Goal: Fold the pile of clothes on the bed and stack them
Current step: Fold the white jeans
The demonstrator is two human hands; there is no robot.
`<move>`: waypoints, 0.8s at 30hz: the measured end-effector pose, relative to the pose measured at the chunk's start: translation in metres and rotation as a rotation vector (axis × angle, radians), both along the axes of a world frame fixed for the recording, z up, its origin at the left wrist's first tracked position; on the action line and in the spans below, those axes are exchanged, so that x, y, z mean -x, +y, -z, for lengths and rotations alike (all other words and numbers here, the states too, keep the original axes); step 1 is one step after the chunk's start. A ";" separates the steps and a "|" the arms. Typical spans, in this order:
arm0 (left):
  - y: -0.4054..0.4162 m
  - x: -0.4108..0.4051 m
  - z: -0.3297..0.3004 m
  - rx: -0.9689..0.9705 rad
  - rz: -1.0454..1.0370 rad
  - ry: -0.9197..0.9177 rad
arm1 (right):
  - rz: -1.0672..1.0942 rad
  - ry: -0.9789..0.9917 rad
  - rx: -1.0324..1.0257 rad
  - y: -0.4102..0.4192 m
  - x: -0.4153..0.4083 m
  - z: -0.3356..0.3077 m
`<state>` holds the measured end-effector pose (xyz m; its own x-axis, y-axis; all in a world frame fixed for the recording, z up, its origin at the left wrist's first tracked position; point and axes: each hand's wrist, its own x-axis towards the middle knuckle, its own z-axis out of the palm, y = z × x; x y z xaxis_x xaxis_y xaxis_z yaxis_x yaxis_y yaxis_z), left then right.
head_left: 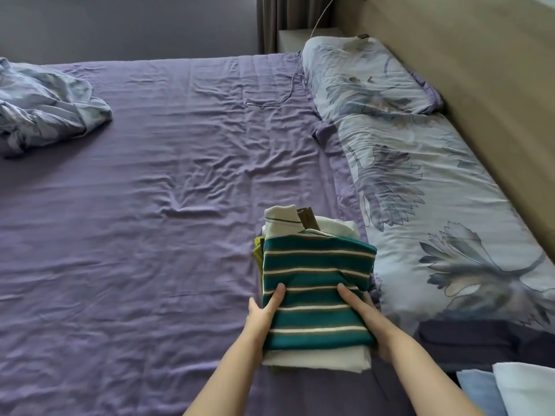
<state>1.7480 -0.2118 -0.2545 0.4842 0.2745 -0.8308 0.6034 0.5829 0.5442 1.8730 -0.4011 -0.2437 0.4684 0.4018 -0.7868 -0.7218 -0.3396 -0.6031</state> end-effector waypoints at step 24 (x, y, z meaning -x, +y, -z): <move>-0.169 0.231 -0.079 0.097 0.050 0.057 | 0.084 0.224 0.067 -0.161 0.225 -0.072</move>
